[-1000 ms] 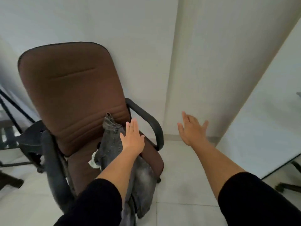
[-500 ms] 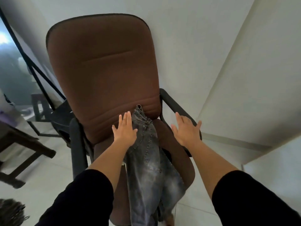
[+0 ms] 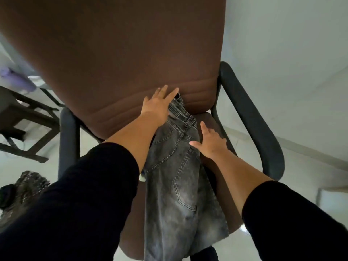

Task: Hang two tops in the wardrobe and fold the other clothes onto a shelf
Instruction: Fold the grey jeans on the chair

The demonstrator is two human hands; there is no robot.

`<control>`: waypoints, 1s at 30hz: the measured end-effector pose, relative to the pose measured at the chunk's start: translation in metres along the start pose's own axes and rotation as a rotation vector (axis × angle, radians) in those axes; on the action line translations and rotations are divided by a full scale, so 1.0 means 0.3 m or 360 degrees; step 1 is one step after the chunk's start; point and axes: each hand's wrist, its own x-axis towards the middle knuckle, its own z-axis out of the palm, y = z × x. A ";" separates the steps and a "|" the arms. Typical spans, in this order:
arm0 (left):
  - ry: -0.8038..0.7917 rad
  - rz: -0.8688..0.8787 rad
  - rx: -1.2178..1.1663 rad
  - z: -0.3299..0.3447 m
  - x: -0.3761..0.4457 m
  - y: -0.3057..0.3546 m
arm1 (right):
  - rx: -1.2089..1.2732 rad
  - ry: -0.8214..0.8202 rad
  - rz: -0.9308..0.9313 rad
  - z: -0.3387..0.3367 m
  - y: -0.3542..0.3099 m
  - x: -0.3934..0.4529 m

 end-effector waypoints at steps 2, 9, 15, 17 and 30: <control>-0.0083 -0.0025 -0.0044 0.026 0.060 -0.004 | 0.0172 -0.0104 0.0034 0.034 -0.004 0.061; -0.0124 -0.0151 -0.0549 0.093 0.136 0.022 | 0.0480 -0.0171 0.0071 0.112 -0.013 0.124; -0.0009 -0.0253 -0.0627 0.056 0.111 0.054 | 0.0565 0.0004 0.0078 0.102 -0.041 0.081; -0.0027 -0.0298 -0.0646 0.026 0.080 0.059 | 0.0594 0.0064 0.0082 0.085 -0.043 0.039; 0.0722 0.0050 -0.0942 -0.430 -0.497 -0.003 | 0.0810 0.0584 -0.0193 -0.074 -0.172 -0.624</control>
